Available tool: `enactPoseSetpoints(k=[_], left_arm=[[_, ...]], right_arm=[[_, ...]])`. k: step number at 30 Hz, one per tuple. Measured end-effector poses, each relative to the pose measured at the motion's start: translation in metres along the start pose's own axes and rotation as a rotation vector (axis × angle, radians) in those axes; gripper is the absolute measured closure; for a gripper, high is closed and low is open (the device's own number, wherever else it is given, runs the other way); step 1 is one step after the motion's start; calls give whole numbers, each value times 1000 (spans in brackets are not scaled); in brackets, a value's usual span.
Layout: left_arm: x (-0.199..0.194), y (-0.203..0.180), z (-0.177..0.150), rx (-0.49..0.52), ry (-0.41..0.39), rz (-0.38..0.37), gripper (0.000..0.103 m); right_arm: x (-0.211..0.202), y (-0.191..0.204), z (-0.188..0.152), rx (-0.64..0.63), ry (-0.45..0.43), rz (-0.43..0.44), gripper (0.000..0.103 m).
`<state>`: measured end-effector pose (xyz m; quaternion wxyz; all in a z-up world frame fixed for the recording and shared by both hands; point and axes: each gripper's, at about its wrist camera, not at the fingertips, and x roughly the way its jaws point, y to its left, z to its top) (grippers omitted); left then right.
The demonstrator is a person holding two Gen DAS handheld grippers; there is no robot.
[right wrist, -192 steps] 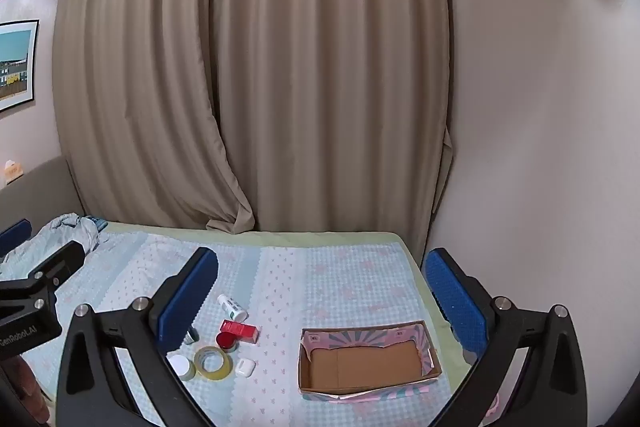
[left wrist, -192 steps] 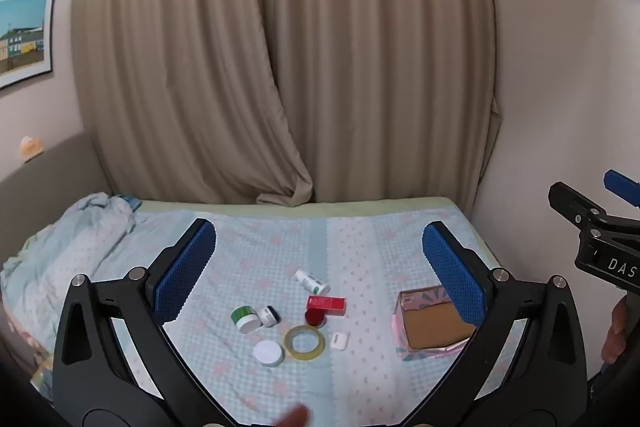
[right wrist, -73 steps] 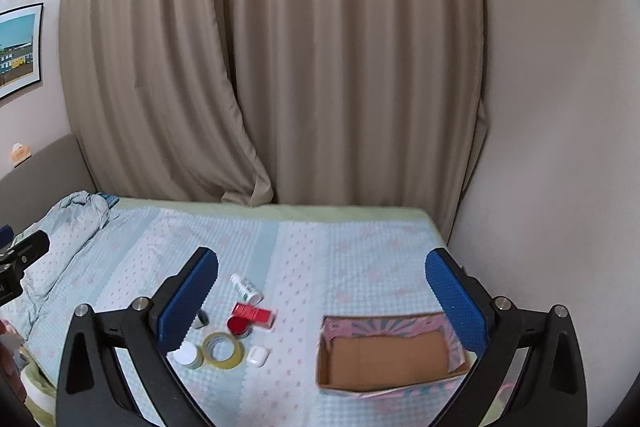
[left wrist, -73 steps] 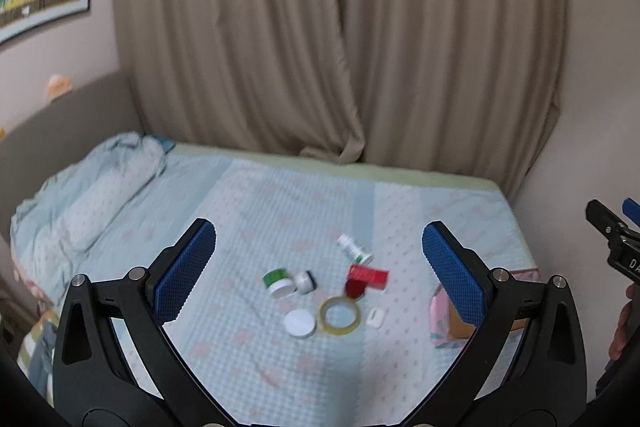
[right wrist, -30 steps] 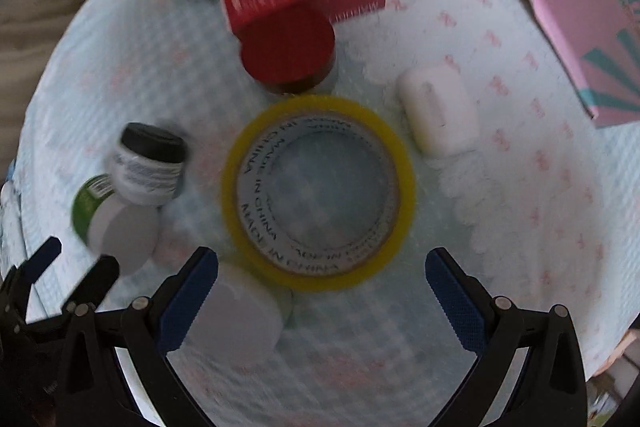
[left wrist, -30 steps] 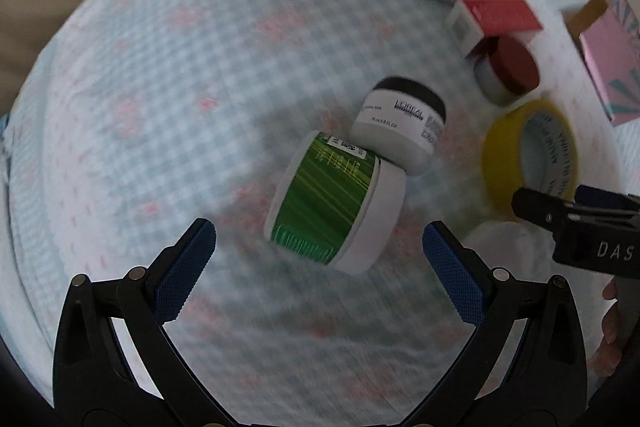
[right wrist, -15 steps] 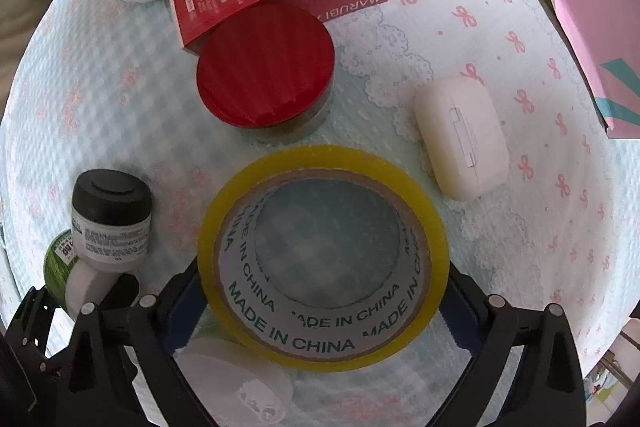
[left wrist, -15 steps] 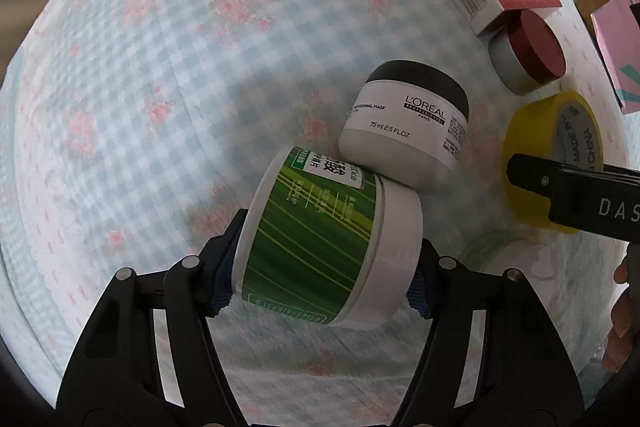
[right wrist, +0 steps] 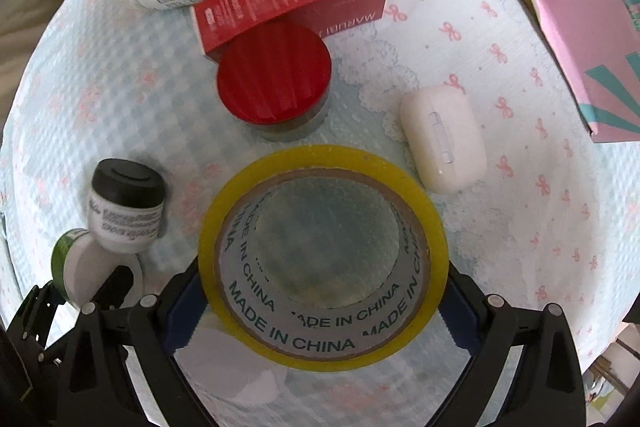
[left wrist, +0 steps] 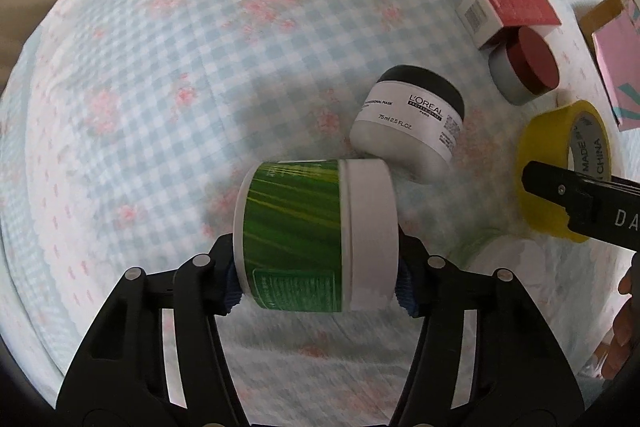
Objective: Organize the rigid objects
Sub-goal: 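Carry the green jar with the left gripper while the right gripper carries the tape roll toward the box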
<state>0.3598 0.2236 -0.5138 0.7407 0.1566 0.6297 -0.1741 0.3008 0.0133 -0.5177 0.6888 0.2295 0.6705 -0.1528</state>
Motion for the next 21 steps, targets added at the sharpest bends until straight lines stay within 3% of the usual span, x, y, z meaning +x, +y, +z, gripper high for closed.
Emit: enactPoseSetpoints(k=[9, 16, 21], left_arm=[[-59, 9, -20, -101, -88, -7, 49], [-147, -12, -44, -169, -166, -6, 49], [-189, -31, -44, -226, -218, -32, 49]], right_arm=[[-46, 4, -9, -74, -75, 31, 5], [-114, 3, -18, -144, -132, 85, 5], [-167, -18, -29, -216, -178, 102, 5]])
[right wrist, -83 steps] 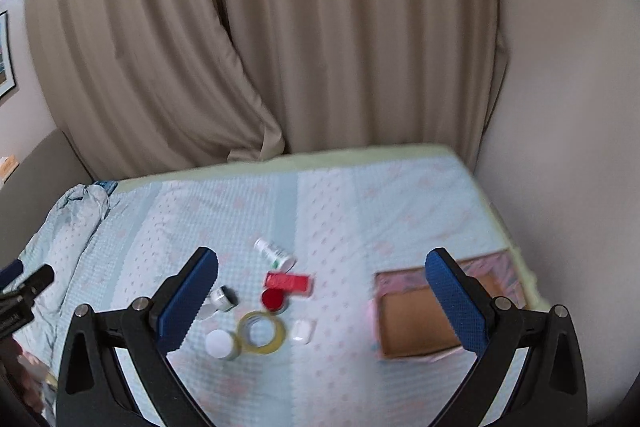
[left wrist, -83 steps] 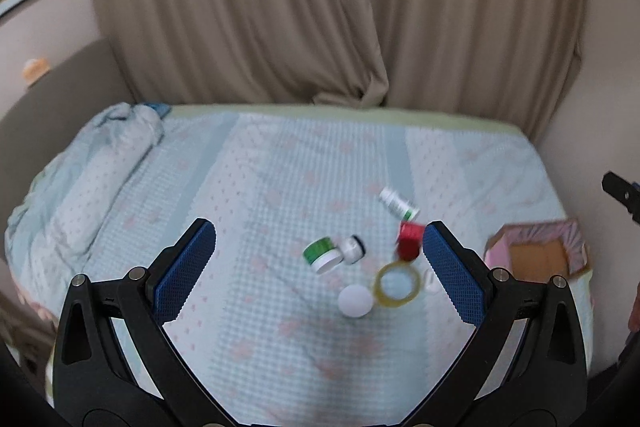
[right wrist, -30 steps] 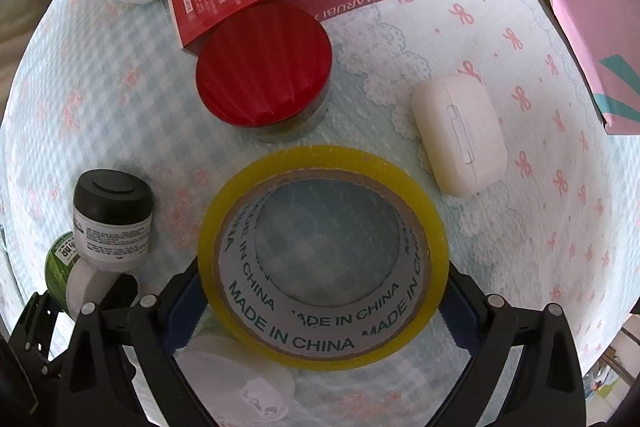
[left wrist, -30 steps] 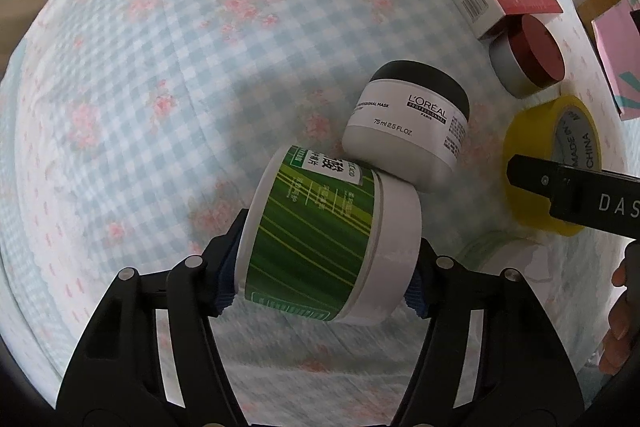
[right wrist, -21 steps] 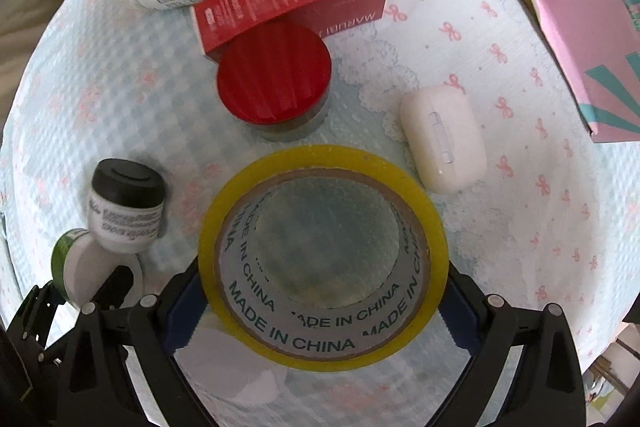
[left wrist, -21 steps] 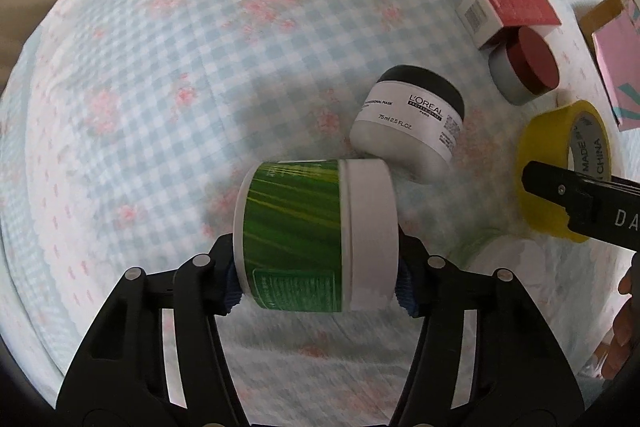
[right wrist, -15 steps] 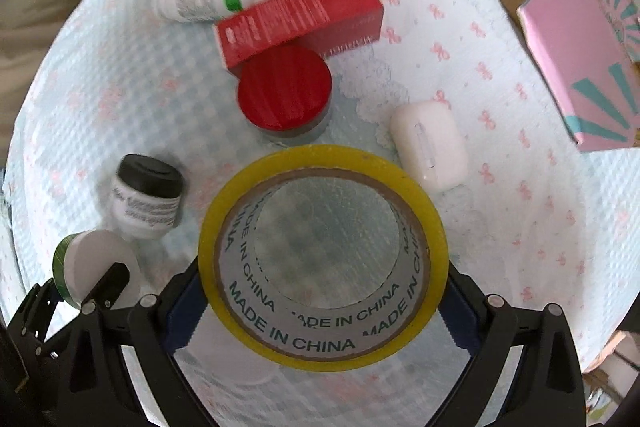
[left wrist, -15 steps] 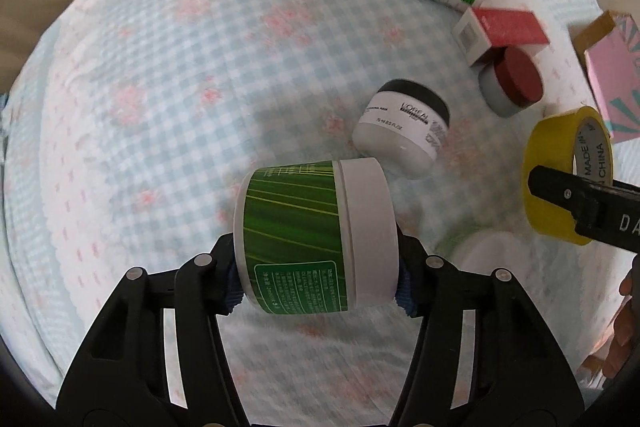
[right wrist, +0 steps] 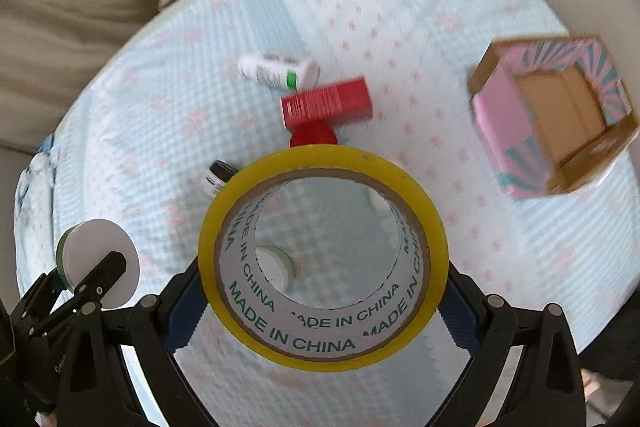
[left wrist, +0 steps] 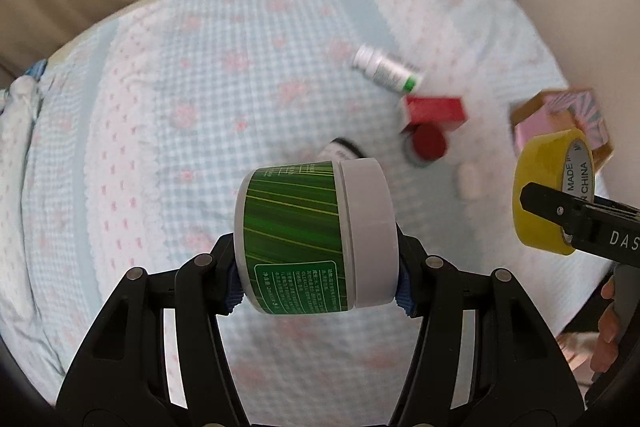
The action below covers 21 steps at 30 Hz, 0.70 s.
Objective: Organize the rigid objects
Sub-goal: 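Carry the green jar with the left gripper while the right gripper carries the tape roll toward the box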
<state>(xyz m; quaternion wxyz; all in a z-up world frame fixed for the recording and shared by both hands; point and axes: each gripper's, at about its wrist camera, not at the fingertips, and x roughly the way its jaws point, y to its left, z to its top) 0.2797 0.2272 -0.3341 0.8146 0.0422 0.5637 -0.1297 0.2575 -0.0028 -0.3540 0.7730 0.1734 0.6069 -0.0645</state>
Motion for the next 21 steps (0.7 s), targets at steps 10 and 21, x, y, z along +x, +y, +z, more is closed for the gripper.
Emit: enactPoseSetpoints(k=[10, 21], left_arm=[[-76, -91, 30, 36, -125, 6, 49], [-91, -260, 46, -32, -161, 23, 49]], right_arm=[[-110, -59, 24, -125, -158, 35, 5], [-166, -191, 76, -226, -210, 65, 5]])
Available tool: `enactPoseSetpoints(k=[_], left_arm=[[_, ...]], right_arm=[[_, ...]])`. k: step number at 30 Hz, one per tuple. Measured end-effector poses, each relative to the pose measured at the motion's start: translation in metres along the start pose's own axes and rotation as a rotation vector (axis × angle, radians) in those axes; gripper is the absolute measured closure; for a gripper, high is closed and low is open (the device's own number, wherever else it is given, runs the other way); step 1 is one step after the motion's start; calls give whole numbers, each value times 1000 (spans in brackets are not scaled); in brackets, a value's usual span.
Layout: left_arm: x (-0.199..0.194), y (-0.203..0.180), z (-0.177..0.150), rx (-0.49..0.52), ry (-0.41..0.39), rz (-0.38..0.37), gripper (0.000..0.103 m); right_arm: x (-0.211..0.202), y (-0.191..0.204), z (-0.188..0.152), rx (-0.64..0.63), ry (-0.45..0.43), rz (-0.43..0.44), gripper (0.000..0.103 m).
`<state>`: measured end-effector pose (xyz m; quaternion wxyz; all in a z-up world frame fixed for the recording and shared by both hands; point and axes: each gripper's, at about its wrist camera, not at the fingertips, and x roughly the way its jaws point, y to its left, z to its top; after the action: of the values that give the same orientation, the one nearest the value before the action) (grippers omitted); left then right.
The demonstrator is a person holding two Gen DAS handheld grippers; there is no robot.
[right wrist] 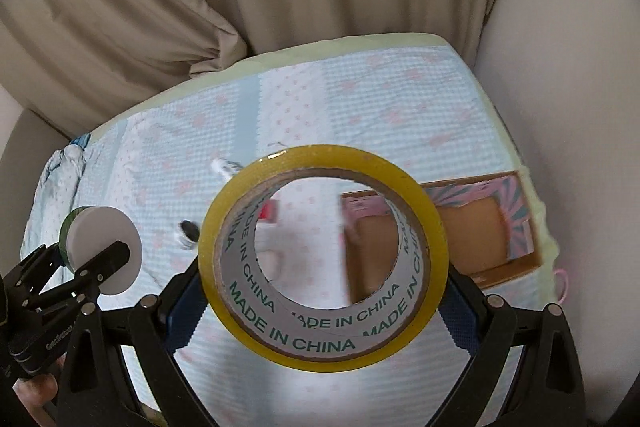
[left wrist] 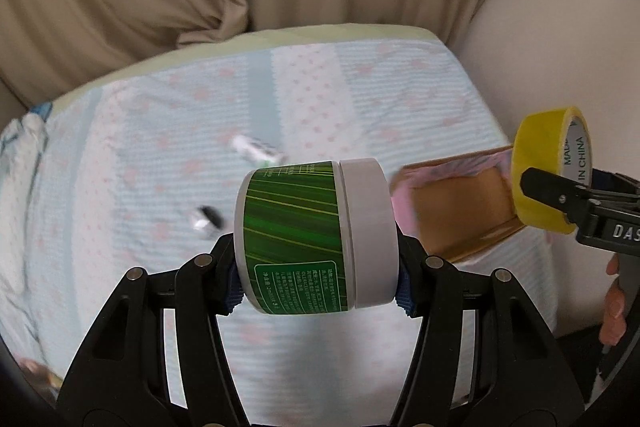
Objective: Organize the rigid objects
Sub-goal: 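Carry the green jar with the left gripper while the right gripper carries the tape roll toward the box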
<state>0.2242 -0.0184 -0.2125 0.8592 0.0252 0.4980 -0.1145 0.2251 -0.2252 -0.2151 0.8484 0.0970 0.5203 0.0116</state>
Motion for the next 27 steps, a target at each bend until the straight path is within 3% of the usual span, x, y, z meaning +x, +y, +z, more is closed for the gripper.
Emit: enactPoseSetpoints(k=[8, 14, 19, 27], left_arm=[[49, -124, 23, 7, 50, -54, 49], [102, -184, 33, 60, 119, -83, 49], [155, -220, 34, 106, 188, -76, 49], [235, -241, 23, 180, 308, -35, 49]], right_arm=[[12, -115, 19, -2, 41, -40, 5], [46, -177, 21, -59, 90, -77, 5], [86, -212, 18, -139, 161, -68, 5], [166, -218, 2, -349, 277, -45, 5]])
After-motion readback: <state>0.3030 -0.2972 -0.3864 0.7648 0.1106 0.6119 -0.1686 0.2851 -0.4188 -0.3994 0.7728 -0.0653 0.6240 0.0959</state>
